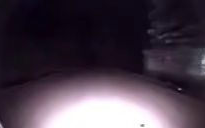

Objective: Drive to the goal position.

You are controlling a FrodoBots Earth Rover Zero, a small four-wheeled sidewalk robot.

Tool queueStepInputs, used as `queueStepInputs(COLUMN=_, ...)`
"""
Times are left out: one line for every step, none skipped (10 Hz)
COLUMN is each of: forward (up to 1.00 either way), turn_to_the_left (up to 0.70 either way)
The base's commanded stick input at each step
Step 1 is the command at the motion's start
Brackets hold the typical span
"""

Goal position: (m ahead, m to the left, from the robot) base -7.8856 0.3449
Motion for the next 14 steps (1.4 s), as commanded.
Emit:
queueStepInputs(forward=-1.00, turn_to_the_left=0.00)
queueStepInputs(forward=-1.00, turn_to_the_left=0.00)
queueStepInputs(forward=-1.00, turn_to_the_left=0.00)
queueStepInputs(forward=-1.00, turn_to_the_left=0.00)
queueStepInputs(forward=-1.00, turn_to_the_left=-0.07)
queueStepInputs(forward=-1.00, turn_to_the_left=-0.20)
queueStepInputs(forward=-1.00, turn_to_the_left=-0.27)
queueStepInputs(forward=-1.00, turn_to_the_left=0.00)
queueStepInputs(forward=-1.00, turn_to_the_left=0.00)
queueStepInputs(forward=-1.00, turn_to_the_left=0.00)
queueStepInputs(forward=-1.00, turn_to_the_left=0.00)
queueStepInputs(forward=-1.00, turn_to_the_left=0.00)
queueStepInputs(forward=-1.00, turn_to_the_left=0.00)
queueStepInputs(forward=-1.00, turn_to_the_left=0.00)
